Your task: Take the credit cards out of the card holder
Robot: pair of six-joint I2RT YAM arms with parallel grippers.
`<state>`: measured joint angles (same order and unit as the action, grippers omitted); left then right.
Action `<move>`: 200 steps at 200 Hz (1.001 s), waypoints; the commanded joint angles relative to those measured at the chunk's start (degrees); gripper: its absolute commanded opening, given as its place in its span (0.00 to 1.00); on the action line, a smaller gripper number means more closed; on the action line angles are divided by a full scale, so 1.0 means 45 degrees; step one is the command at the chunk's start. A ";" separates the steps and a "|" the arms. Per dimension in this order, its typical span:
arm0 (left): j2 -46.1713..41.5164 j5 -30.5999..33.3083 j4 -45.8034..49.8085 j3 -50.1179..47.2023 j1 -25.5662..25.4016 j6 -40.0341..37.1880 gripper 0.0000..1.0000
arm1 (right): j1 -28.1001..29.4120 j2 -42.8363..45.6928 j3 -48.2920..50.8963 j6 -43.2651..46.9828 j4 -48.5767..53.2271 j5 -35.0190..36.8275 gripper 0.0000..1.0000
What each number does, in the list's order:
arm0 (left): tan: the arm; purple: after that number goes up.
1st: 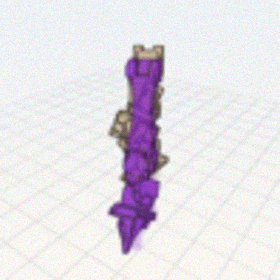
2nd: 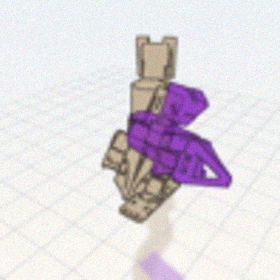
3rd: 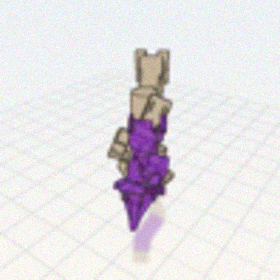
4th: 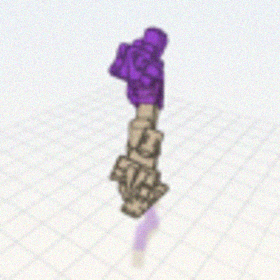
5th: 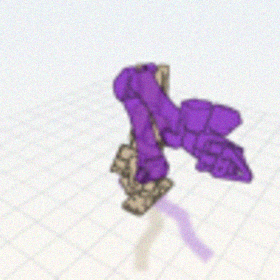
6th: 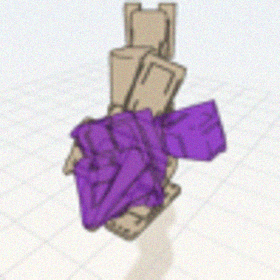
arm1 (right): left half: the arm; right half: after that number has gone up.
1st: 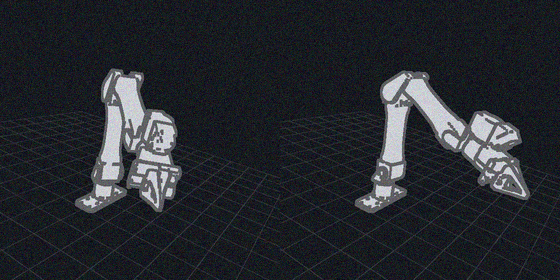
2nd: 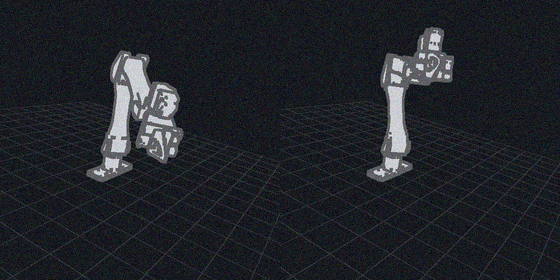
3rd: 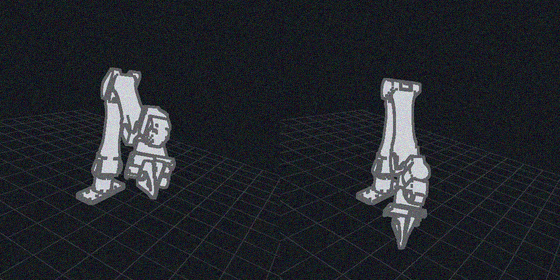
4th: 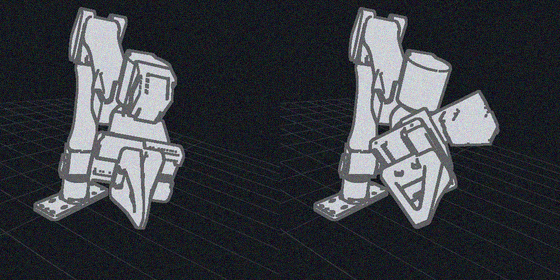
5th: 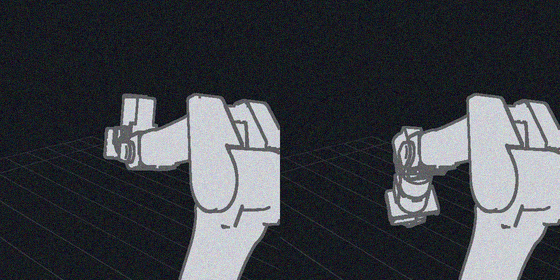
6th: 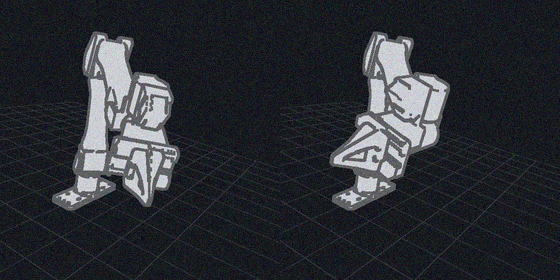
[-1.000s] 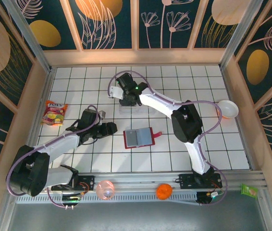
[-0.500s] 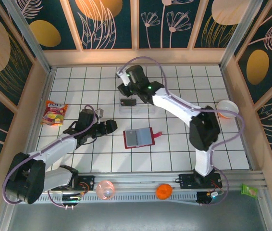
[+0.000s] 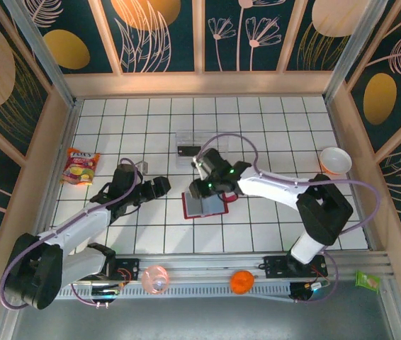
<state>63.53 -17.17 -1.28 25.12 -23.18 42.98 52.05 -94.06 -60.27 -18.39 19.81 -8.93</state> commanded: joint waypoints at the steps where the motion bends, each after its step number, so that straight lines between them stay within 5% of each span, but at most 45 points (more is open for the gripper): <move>1: -0.0342 0.0319 0.0011 -0.0265 0.0102 0.0075 0.77 | 0.0680 -0.0556 -0.0021 -0.0535 0.0293 0.0212 0.36; 104: -0.0145 -0.0282 -0.0348 -0.0698 0.0087 0.0103 0.75 | 0.2313 -0.2813 -0.1509 0.0094 0.1882 0.3285 0.37; 167: 0.0186 -0.1298 -0.1192 -0.0945 -0.0028 0.0233 0.66 | 0.2276 -0.2458 -0.1058 -0.0413 0.0774 0.2611 0.01; 200: 0.0590 -0.1141 -0.1820 -0.0893 -0.0941 0.0622 0.59 | 0.1854 -0.1842 -0.0623 -0.0737 -0.0553 0.1554 0.00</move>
<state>64.82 -21.04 -5.15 21.63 -24.60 44.01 61.80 -105.27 -65.23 -19.90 22.17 1.83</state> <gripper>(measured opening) 0.613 0.055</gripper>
